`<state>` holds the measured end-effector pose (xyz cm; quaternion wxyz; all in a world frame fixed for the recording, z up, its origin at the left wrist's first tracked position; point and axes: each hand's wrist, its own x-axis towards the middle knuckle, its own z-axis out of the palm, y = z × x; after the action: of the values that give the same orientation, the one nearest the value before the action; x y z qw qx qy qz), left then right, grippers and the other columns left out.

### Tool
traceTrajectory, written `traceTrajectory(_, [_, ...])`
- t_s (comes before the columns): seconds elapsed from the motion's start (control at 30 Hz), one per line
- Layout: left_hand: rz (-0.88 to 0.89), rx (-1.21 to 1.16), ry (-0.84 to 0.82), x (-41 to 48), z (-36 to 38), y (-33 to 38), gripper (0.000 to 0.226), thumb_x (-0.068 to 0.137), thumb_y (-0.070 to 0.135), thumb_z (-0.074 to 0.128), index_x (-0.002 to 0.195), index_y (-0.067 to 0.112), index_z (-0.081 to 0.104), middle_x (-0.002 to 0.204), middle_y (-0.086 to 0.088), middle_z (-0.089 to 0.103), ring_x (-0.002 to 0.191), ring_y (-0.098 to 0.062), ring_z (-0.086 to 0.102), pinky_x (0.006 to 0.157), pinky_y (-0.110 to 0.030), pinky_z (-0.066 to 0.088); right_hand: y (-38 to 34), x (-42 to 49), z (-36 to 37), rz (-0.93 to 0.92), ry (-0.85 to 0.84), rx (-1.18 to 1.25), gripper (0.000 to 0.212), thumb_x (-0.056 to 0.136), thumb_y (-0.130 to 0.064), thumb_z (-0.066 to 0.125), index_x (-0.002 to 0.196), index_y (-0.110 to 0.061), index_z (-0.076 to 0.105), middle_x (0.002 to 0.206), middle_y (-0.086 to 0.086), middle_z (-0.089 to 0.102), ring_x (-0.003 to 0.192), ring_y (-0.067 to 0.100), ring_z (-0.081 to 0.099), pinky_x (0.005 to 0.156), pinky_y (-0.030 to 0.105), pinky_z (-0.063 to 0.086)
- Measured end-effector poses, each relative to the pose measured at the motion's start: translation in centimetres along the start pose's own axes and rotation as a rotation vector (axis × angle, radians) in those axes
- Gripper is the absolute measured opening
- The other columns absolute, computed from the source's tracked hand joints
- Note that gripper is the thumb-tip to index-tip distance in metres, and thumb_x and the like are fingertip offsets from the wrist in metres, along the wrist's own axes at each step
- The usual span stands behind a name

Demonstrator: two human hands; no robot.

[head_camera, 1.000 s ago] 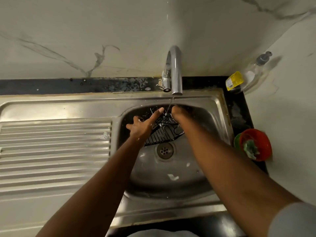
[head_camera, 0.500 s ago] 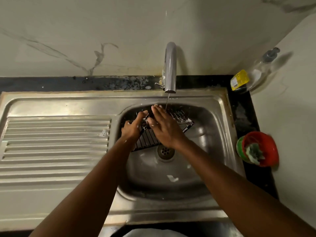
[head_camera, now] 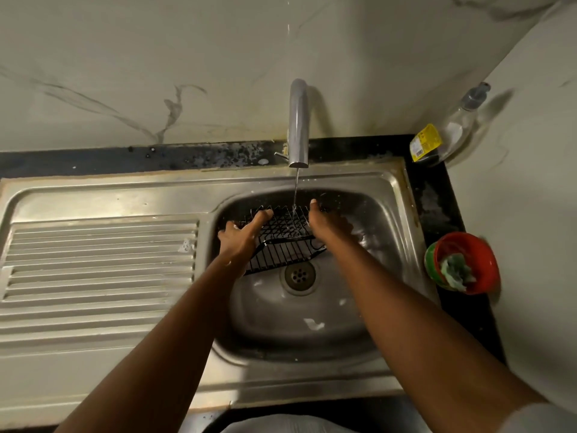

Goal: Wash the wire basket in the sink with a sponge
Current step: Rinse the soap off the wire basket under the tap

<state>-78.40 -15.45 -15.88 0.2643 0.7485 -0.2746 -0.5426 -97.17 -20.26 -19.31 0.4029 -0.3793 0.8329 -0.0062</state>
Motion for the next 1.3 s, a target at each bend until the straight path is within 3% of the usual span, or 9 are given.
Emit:
traceTrajectory(0.17, [-0.056,-0.168,-0.121,-0.2,-2.5,-2.0,0.088,0.076,0.083,0.066,0.141,0.025,0.058,0.147,-0.007,0.055,0.131,-0.03,0.053,0.109,-0.052,0.043,1.0,-0.6,-2.6,-0.169,-0.065,-0.009,0.103,0.085,-0.091,0.032,0.143,-0.01,0.055,0.142,0.02,0.059,0.124,0.037,0.059,0.1,0.043,0.046])
traceTrajectory(0.3, [-0.062,-0.25,-0.196,-0.8,-3.9,-4.1,0.048,0.101,0.066,0.039,0.126,0.034,0.065,0.135,-0.012,0.06,0.126,-0.035,0.055,0.108,-0.059,0.043,2.0,-1.5,-7.0,-0.331,-0.116,0.269,0.053,0.105,-0.05,0.05,0.119,-0.003,0.071,0.116,0.018,0.071,0.105,0.034,0.065,0.064,0.021,0.038])
traceTrajectory(0.4, [-0.096,-0.354,-0.17,-0.9,-3.7,-5.9,0.061,0.101,0.066,0.036,0.131,0.02,0.065,0.123,-0.014,0.071,0.116,-0.037,0.065,0.094,-0.056,0.054,2.3,-2.3,-7.2,-0.327,-0.3,0.431,0.029,0.099,-0.044,0.064,0.11,-0.018,0.069,0.127,0.006,0.065,0.12,0.026,0.057,0.099,0.038,0.046])
traceTrajectory(0.5, [-0.142,-0.422,-0.129,-0.5,-3.3,-6.4,0.063,0.097,0.065,0.041,0.125,0.015,0.067,0.118,-0.015,0.075,0.104,-0.033,0.071,0.083,-0.05,0.059,1.6,-2.6,-6.3,-0.338,-0.37,0.596,0.065,0.088,-0.04,0.078,0.144,-0.016,0.054,0.152,0.006,0.053,0.142,0.024,0.046,0.119,0.047,0.029])
traceTrajectory(0.7, [-0.227,-0.496,0.077,0.4,-1.8,-5.6,0.054,0.107,0.048,0.031,0.118,0.012,0.069,0.11,-0.016,0.077,0.093,-0.03,0.072,0.084,-0.046,0.059,-1.8,-4.4,-5.2,-0.507,-0.298,0.411,0.093,0.074,-0.059,0.08,0.148,-0.013,0.049,0.144,0.007,0.059,0.13,0.026,0.057,0.106,0.043,0.048])
traceTrajectory(0.8, [-0.254,-0.378,0.136,0.8,-1.1,-5.9,0.047,0.109,0.039,0.037,0.121,0.004,0.066,0.108,-0.014,0.072,0.093,-0.029,0.069,0.087,-0.042,0.059,-2.1,-4.7,-5.2,-0.653,-0.147,0.179,0.07,0.076,-0.071,0.073,0.112,-0.013,0.065,0.109,0.004,0.07,0.097,0.019,0.066,0.083,0.035,0.055])
traceTrajectory(1.03, [0.547,0.096,-0.241,0.2,0.0,-3.1,0.064,0.094,0.062,0.041,0.147,0.025,0.045,0.148,-0.008,0.049,0.133,-0.021,0.053,0.111,-0.041,0.048,-2.5,-5.3,-2.3,-0.813,0.102,-0.109,0.05,0.074,-0.077,0.059,0.066,-0.029,0.05,0.08,-0.005,0.059,0.08,0.021,0.059,0.071,0.036,0.051])
traceTrajectory(1.2, [0.662,0.443,-0.127,0.3,0.6,-0.6,0.108,0.072,0.07,0.078,0.157,0.023,0.031,0.152,0.0,0.045,0.135,-0.015,0.047,0.111,-0.039,0.045,-3.6,-5.4,-1.7,-0.726,0.142,0.163,0.046,0.101,-0.059,0.045,0.099,-0.022,0.072,0.102,0.003,0.069,0.092,0.021,0.068,0.082,0.043,0.058])
traceTrajectory(1.3, [0.573,0.411,0.07,0.6,1.6,-0.2,0.088,0.075,0.058,0.075,0.146,0.017,0.044,0.146,-0.005,0.048,0.132,-0.023,0.047,0.111,-0.046,0.046,-4.9,-6.6,-0.4,-0.754,0.175,0.016,0.052,0.103,-0.044,0.048,0.153,-0.038,0.037,0.166,0.009,0.021,0.131,0.035,0.054,0.088,0.049,0.059])
